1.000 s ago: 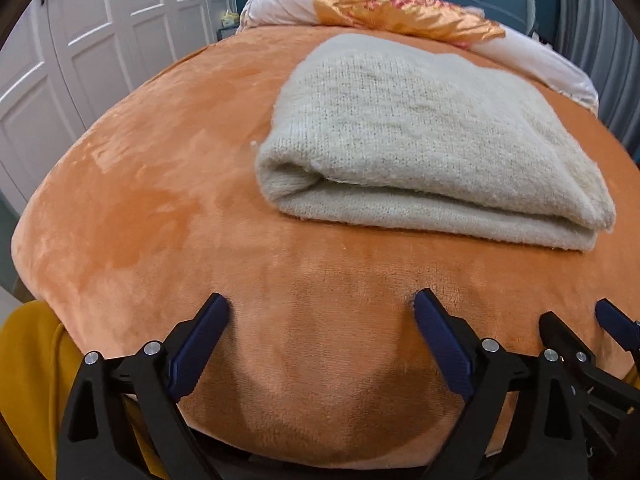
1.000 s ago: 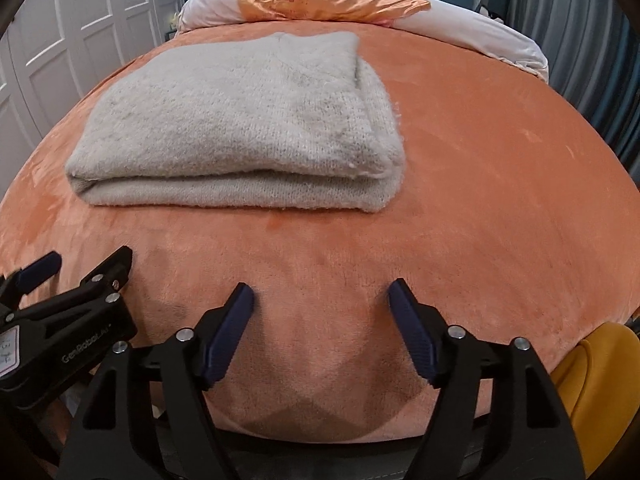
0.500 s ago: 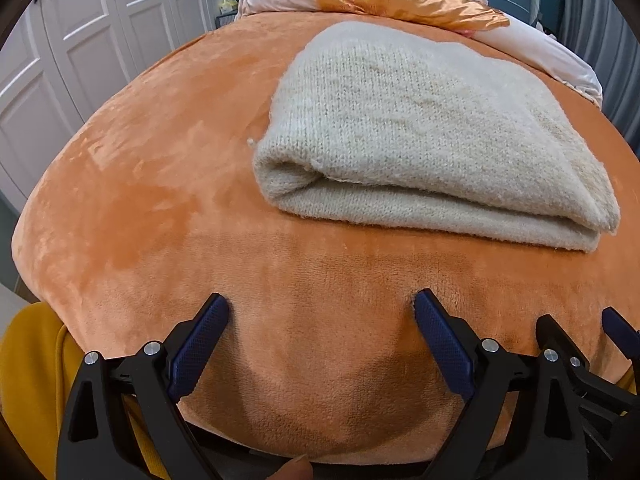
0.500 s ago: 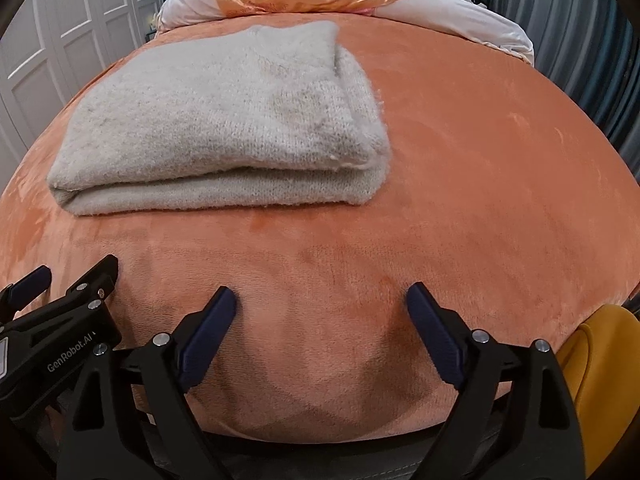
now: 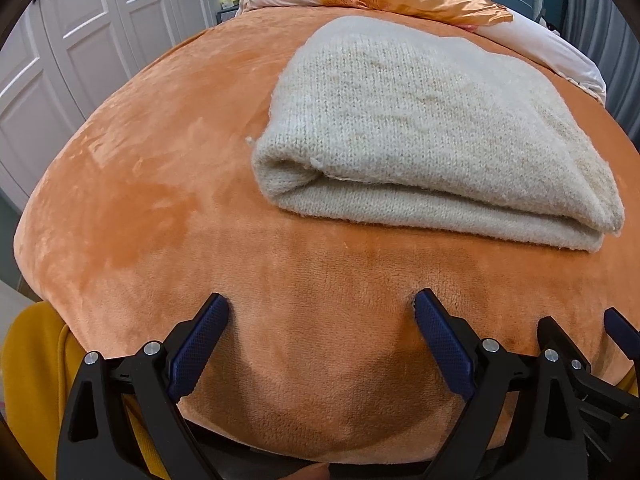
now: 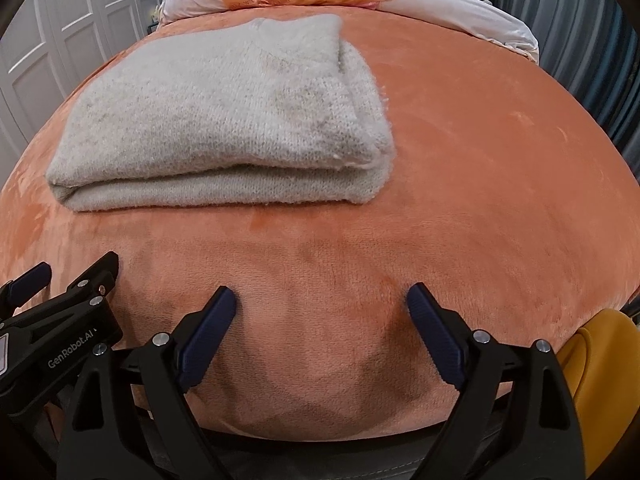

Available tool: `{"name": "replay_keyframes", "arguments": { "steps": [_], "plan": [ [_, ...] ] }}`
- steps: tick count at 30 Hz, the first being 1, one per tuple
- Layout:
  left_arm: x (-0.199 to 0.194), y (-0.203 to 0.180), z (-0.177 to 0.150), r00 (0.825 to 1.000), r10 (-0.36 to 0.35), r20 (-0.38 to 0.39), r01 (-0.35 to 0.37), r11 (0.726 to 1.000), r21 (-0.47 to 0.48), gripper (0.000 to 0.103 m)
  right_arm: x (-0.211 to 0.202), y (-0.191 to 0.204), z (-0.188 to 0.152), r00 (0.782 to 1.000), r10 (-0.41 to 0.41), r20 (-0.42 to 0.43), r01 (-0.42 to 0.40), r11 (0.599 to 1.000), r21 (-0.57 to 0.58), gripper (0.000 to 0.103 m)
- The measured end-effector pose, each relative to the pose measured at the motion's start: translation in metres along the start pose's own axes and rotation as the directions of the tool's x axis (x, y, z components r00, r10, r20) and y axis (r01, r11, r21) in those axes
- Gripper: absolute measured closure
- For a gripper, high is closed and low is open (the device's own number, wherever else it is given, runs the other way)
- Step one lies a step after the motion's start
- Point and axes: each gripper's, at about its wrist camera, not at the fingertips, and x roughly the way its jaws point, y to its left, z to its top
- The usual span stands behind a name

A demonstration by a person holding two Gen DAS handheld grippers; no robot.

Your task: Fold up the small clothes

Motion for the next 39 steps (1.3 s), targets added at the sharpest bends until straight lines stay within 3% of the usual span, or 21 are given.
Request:
{"name": "replay_keyframes", "arguments": {
  "steps": [39],
  "plan": [
    [0.0019,0.0001,0.0014,1.000,0.007,-0.018,-0.007,1.000,0.006,0.010,0.0027,0.0015,0.0000,1.000,-0.002,-0.008,0.002,1.000,-0.003,0.016]
  ]
}}
